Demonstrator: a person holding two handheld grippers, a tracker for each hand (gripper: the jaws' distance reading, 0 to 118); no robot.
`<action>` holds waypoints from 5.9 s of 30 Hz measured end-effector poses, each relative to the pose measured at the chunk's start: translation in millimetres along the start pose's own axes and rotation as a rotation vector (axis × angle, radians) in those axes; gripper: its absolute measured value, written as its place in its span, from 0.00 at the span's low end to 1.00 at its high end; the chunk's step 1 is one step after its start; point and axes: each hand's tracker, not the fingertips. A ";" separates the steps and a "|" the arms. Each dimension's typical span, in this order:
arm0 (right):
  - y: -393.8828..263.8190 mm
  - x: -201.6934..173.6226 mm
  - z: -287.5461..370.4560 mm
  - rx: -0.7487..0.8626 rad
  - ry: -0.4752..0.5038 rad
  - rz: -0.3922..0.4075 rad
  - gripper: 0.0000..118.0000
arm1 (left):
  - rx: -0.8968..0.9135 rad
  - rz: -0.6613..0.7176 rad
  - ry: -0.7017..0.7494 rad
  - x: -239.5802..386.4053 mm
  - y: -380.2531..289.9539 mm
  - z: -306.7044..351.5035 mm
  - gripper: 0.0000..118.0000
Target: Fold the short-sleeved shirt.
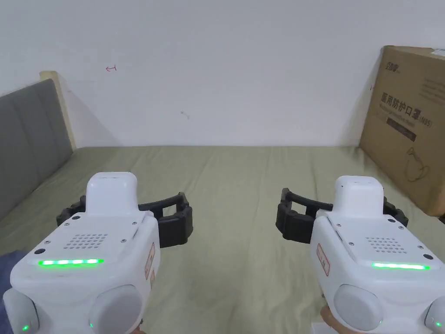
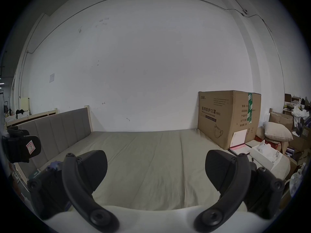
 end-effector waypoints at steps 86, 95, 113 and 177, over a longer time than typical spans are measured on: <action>-3.7 20.4 9.2 -0.007 -0.101 0.037 0.00 | 0.030 -0.069 -0.034 17.2 -5.9 -3.0 0.00; 4.7 -50.3 -8.9 -0.017 0.162 0.028 0.00 | 0.030 -0.024 0.175 -45.9 1.1 31.4 0.00; -22.1 -135.4 -27.7 -0.140 0.375 0.082 0.00 | -0.130 0.073 0.350 -126.3 -24.3 37.9 0.00; -35.5 109.0 -44.1 -0.262 -0.209 -0.123 0.00 | -0.727 0.086 -0.815 196.7 -77.3 -168.3 0.07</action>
